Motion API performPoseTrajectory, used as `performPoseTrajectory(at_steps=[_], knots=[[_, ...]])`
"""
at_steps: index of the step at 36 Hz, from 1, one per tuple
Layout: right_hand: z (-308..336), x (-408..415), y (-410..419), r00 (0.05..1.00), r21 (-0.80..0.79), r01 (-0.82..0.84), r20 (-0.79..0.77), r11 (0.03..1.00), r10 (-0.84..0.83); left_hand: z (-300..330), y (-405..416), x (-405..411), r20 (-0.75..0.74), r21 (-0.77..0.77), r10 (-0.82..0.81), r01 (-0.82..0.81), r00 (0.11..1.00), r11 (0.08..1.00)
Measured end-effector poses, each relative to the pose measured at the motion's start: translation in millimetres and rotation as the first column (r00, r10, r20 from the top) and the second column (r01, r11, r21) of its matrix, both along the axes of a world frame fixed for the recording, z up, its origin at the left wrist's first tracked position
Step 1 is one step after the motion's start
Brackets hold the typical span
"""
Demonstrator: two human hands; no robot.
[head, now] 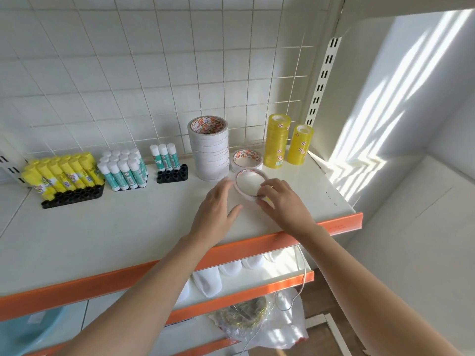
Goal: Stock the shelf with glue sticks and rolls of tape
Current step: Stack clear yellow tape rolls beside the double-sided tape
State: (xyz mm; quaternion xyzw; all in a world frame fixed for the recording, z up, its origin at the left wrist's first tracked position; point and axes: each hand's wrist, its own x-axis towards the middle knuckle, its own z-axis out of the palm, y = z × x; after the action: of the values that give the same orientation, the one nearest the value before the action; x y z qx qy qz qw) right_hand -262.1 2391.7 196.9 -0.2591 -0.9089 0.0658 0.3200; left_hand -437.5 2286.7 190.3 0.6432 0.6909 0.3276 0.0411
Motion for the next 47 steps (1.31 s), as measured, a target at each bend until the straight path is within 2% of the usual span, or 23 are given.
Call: performPoseTrajectory(at_steps=[4,8,13,22,35,47], knots=[[3.3,-3.3,5.6,0.996,0.022,0.078,-0.046,0.997,-0.077,-7.1,-5.6,-7.8,-0.136,-0.122,0.06,-0.077,0.989,0.99],[7.7,-11.3,11.4,0.991,0.039,0.133,-0.035,0.99,-0.132,-10.8,-6.1,-8.6,-0.196,-0.092,0.088,-0.108,0.977,0.99],[12.4,-25.9,22.5,0.987,0.043,0.162,-0.006,0.986,-0.162,-13.3,-5.2,-10.3,-0.189,-0.077,0.105,-0.122,0.976,0.99],[19.8,-56.2,55.0,0.974,0.006,0.221,0.046,0.975,-0.222,-15.2,-4.4,-10.3,-0.148,-0.137,0.145,-0.166,0.978,0.977],[14.2,-68.4,72.0,0.955,-0.129,0.262,0.175,0.956,-0.238,-16.7,-4.0,-11.0,-0.16,-0.131,0.157,-0.179,0.974,0.975],[15.0,-69.0,72.2,0.946,-0.09,0.259,0.226,0.962,-0.233,-17.2,-3.6,-10.9,-0.162,-0.148,0.159,-0.183,0.974,0.972]])
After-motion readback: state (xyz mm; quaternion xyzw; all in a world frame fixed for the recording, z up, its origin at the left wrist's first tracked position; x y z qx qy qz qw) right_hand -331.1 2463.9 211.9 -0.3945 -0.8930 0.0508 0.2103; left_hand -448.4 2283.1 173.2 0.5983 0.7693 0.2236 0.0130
